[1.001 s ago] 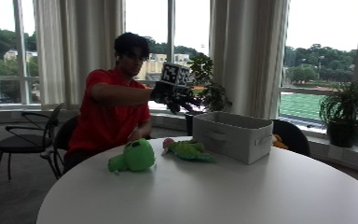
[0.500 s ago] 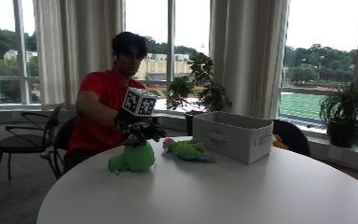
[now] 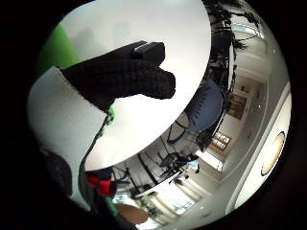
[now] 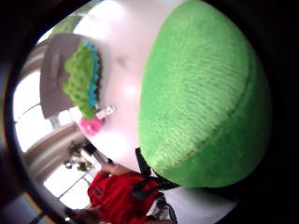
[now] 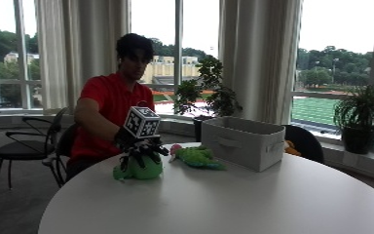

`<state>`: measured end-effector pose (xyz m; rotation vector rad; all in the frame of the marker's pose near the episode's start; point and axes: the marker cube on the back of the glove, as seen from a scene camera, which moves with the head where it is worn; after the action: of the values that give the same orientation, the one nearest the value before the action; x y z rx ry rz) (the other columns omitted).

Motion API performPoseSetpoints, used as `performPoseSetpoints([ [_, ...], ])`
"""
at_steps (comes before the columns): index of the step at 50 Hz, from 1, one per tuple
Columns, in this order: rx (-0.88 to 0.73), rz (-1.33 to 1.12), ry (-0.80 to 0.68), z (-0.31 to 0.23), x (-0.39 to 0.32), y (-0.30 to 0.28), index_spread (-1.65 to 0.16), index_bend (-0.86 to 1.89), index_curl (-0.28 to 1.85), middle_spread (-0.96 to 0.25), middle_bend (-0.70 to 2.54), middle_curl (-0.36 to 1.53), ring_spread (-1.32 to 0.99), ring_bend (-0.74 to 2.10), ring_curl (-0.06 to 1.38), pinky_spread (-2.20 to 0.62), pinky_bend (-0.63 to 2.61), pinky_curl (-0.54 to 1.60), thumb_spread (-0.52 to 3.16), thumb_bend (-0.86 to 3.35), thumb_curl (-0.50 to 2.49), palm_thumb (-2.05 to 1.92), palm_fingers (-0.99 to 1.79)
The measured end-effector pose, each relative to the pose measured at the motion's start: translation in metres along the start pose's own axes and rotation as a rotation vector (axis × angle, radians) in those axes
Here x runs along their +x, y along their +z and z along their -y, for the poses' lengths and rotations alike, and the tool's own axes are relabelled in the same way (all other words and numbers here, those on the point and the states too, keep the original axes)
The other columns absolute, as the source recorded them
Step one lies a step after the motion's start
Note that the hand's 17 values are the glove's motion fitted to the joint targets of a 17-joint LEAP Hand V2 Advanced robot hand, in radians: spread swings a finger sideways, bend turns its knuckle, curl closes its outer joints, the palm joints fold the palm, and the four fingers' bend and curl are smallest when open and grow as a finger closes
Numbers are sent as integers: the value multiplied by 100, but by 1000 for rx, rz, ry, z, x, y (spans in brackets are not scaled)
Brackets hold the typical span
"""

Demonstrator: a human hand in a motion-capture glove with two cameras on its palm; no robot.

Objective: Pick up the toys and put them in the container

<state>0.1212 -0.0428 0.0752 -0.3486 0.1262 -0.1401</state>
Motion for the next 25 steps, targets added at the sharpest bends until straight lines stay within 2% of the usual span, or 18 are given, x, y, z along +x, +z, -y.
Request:
performPoseSetpoints([
  [14, -26, -23, -72, 11, -19, 15, -32, -2, 2, -1, 13, 23, 4, 45, 35, 5, 156, 39, 101, -1, 34, 10, -24],
  [22, -11, 16, -68, 13, -19, 16, -36, 5, 1, -4, 17, 24, -5, 75, 42, -5, 153, 38, 107, 2, 37, 22, -5],
  [25, 8, 35, -59, 14, -19, 16, -38, 17, 5, -8, 23, 26, -11, 80, 43, -9, 145, 35, 110, 5, 39, 29, 11],
])
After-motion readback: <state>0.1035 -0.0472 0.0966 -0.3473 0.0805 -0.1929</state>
